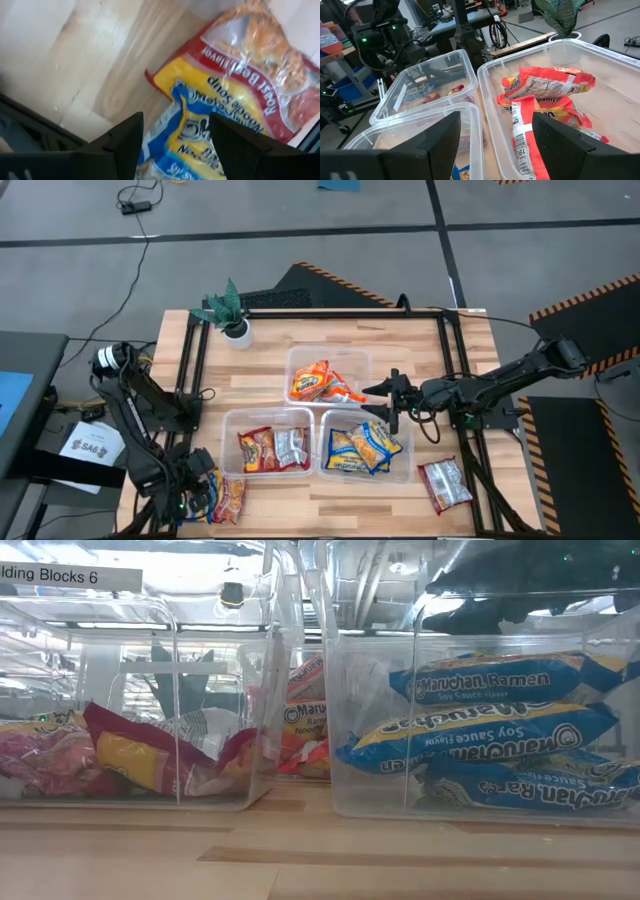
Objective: Sort Maruchan noodles
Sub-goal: Put the blue noodle pack into the bottom right transparent bin
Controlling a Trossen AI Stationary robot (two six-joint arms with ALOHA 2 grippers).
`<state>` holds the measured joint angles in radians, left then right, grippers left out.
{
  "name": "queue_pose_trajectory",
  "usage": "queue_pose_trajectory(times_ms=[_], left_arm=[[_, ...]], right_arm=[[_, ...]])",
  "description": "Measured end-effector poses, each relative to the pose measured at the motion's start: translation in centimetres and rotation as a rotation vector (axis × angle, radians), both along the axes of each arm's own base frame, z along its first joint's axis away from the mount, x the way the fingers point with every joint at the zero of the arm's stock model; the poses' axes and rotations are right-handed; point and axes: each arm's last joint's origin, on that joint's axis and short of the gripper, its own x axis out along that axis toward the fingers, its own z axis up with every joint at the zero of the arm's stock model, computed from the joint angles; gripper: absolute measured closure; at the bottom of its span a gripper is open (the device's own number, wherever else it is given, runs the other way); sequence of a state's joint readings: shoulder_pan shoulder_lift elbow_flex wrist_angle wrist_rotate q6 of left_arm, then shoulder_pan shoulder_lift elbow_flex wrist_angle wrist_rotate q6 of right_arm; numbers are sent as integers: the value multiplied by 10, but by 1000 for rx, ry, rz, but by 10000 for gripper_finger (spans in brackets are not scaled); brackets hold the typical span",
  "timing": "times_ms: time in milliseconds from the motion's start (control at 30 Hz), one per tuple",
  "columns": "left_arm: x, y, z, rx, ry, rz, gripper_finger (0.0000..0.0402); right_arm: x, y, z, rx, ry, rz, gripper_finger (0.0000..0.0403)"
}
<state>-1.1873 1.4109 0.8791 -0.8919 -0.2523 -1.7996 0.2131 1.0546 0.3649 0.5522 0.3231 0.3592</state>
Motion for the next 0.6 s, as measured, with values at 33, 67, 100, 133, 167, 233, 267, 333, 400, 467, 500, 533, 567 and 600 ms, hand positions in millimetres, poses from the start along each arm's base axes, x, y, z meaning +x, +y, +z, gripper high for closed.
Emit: queue_pose_trajectory(times_ms=[33, 67, 100, 133, 167, 233, 267, 333, 400, 467, 500, 533, 567, 600], left_arm=[[0, 0, 0, 6, -8, -1, 190], [0, 1, 0, 12, -13, -5, 190], [0, 1, 0, 15, -17, -10, 190], [1, 0, 0, 16, -23, -15, 190], [1, 0, 0, 15, -24, -15, 190], [1, 0, 0, 16, -24, -16, 189], [1, 0, 0, 17, -24, -18, 190], [1, 0, -1, 21, -21, -18, 189], [1, -2, -3, 25, -9, -20, 189], [1, -4, -7, 28, 16, -26, 189], [1, -5, -10, 30, 32, -37, 189], [2, -6, -11, 34, 40, -47, 189], [2, -7, -13, 40, 47, -55, 189], [2, -7, -13, 43, 51, -58, 189]], right_arm=[[0, 0, 0, 0, 0, 0, 134], [0, 0, 0, 0, 0, 0, 134], [0, 0, 0, 0, 0, 0, 134], [0, 0, 0, 0, 0, 0, 134], [0, 0, 0, 0, 0, 0, 134], [0, 0, 0, 0, 0, 0, 134], [0, 0, 0, 0, 0, 0, 134], [0, 0, 0, -1, 4, 0, 134], [0, 0, -1, -2, 10, 0, 134], [0, 0, -2, -2, 16, 0, 134], [0, 0, -2, -2, 18, 0, 134], [0, 0, -2, -2, 19, 0, 134], [0, 0, -2, -2, 20, 0, 134], [0, 0, -2, -2, 21, 0, 134]])
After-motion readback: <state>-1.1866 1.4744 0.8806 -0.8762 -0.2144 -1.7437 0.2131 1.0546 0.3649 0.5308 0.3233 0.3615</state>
